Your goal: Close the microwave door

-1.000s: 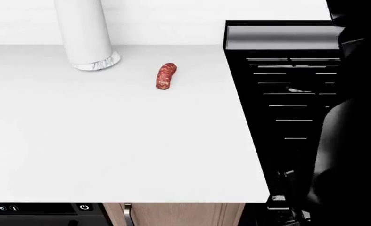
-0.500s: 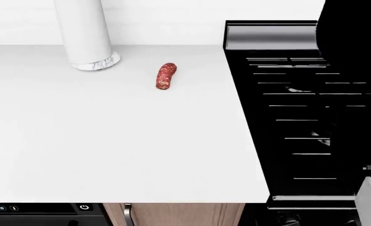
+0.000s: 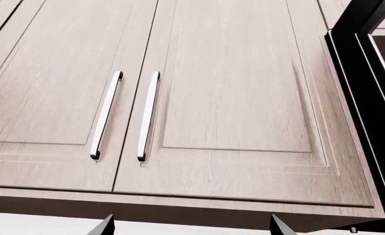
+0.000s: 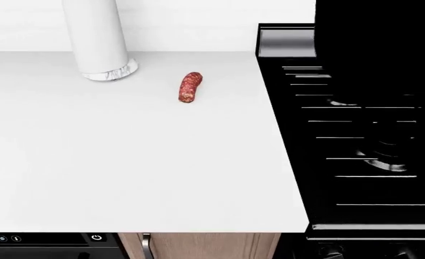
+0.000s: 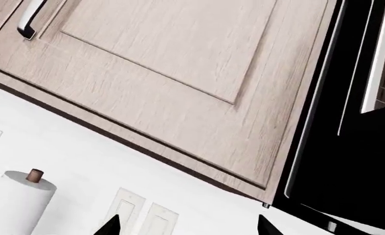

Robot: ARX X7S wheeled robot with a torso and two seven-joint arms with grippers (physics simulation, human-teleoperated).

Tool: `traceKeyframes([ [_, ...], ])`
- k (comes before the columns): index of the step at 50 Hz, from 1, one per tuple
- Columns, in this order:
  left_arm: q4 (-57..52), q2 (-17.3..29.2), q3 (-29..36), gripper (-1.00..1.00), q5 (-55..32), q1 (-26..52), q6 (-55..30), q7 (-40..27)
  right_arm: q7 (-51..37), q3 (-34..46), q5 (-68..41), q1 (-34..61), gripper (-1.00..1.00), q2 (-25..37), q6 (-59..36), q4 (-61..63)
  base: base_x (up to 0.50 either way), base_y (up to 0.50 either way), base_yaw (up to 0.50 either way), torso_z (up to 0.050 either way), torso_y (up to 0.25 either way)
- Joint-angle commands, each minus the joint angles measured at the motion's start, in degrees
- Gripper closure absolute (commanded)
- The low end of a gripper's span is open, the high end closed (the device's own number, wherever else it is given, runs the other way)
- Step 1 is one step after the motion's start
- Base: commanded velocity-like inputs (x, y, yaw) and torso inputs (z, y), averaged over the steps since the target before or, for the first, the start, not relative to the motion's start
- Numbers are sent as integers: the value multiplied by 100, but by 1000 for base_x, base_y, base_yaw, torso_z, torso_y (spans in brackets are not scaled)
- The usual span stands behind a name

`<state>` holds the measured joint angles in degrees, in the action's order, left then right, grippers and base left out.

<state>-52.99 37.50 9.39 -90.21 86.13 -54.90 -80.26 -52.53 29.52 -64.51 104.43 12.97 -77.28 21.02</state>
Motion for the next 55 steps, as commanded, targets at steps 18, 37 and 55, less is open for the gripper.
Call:
traceKeyframes([
  [18, -7, -45, 114, -100, 4, 31, 23, -29, 1277, 1112, 976, 1292, -100, -167, 878, -1537, 0, 0, 0, 0, 0],
  [37, -28, -59, 171, -100, 59, -14, 41, -7, 1782, 1382, 1499, 1816, -100, 23, 1330, -2164, 0, 0, 0, 0, 0],
  [55, -61, -51, 207, -100, 85, -74, 69, 21, 2689, 1790, 2221, 2197, -100, -37, 2297, -3481, 0, 0, 0, 0, 0],
])
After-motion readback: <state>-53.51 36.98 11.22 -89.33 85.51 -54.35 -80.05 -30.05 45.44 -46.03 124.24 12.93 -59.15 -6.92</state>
